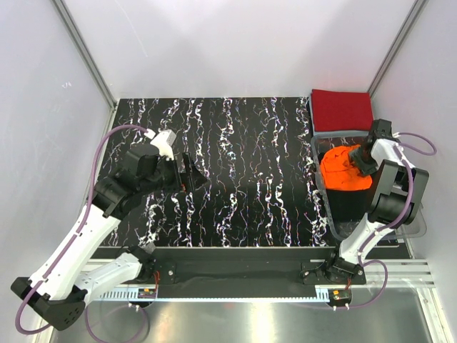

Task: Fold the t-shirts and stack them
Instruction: Grab the tshirt from the pile

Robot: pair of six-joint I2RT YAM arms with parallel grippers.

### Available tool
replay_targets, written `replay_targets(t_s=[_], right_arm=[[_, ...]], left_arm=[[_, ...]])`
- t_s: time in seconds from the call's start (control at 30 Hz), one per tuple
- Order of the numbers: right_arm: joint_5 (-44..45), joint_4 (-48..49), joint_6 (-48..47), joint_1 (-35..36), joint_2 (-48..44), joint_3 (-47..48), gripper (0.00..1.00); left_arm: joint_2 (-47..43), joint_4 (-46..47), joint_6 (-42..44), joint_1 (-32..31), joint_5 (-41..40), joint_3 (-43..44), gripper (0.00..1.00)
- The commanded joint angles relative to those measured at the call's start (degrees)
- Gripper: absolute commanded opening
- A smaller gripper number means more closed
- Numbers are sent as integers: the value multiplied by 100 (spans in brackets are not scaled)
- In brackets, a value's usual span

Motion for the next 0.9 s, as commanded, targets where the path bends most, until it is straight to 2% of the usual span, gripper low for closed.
replay_targets(t_s=[0.0, 0.1, 0.13, 0.2, 0.23, 0.33, 0.47, 0.73, 0.83, 0.87], right_arm=[[59, 335, -41, 17, 14, -66, 61], [208, 327, -58, 8, -21, -110, 39], [226, 326, -119, 17, -56, -119, 23], [252, 300, -208, 8, -144, -110, 5], [279, 283, -286, 8, -283, -110, 0], [323, 230, -532, -1, -713, -58, 0], [613, -339, -709, 8, -1382, 372, 0], [-116, -710, -718, 8, -2999, 1497, 0], [-983, -825, -902, 17, -3062, 2103, 0], [-1987, -816, -955, 17, -3036, 2305, 0]], left_arm=[[-20, 91, -104, 11, -124, 234, 94], [-37, 100, -42, 11, -220, 217, 94], [-55, 100, -16, 11, -256, 174, 94], [-55, 100, 2, 2, -326, 51, 95], [-46, 108, 36, 11, -335, 15, 95], [-29, 135, 81, 2, -370, -125, 95], [-142, 337, 125, 2, -406, -406, 96], [-283, 618, 485, 11, -502, -565, 98], [-336, 636, 547, 2, -520, -522, 98], [-354, 645, 547, 2, -502, -513, 98]])
